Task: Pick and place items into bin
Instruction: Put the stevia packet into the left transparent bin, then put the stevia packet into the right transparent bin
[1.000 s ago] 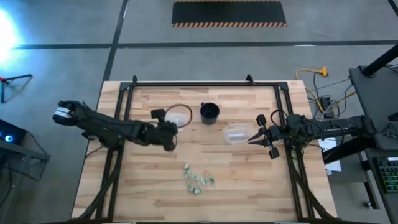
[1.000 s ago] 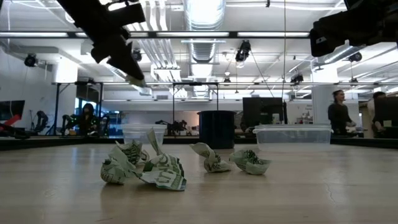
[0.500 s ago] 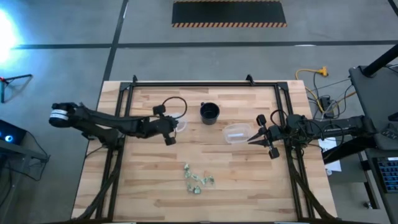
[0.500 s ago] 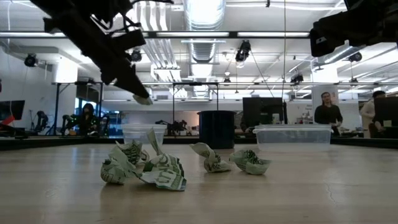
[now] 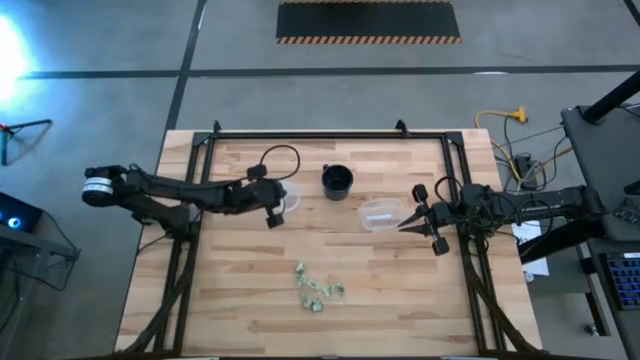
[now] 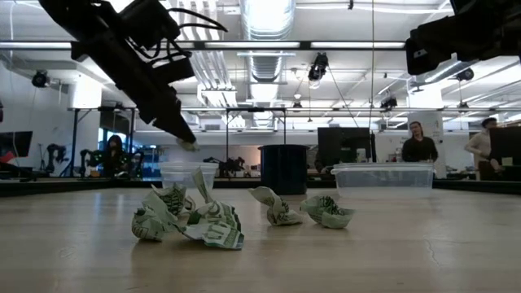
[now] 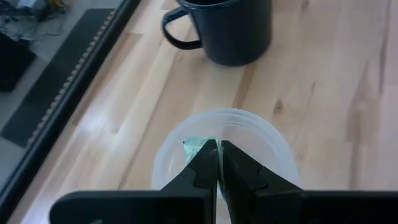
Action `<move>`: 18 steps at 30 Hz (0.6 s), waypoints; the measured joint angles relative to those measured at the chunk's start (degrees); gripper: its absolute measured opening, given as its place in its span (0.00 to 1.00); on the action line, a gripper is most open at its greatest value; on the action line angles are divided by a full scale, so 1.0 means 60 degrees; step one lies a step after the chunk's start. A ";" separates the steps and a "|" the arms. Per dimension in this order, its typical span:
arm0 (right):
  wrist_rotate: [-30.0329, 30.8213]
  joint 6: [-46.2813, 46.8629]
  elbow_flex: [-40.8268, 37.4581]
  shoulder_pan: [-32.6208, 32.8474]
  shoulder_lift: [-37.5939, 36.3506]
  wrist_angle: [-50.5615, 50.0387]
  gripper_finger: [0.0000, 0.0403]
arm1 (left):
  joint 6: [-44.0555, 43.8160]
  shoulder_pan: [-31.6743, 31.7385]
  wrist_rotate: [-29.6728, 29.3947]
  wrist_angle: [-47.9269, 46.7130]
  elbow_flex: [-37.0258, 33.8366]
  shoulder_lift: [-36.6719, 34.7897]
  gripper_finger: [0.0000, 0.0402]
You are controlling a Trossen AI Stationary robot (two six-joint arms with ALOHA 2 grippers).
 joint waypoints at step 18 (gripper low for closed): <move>0.0000 0.0007 -0.0026 0.0000 0.0000 0.0001 0.09 | -0.0208 0.0313 0.0341 -0.0002 -0.0022 0.0001 0.17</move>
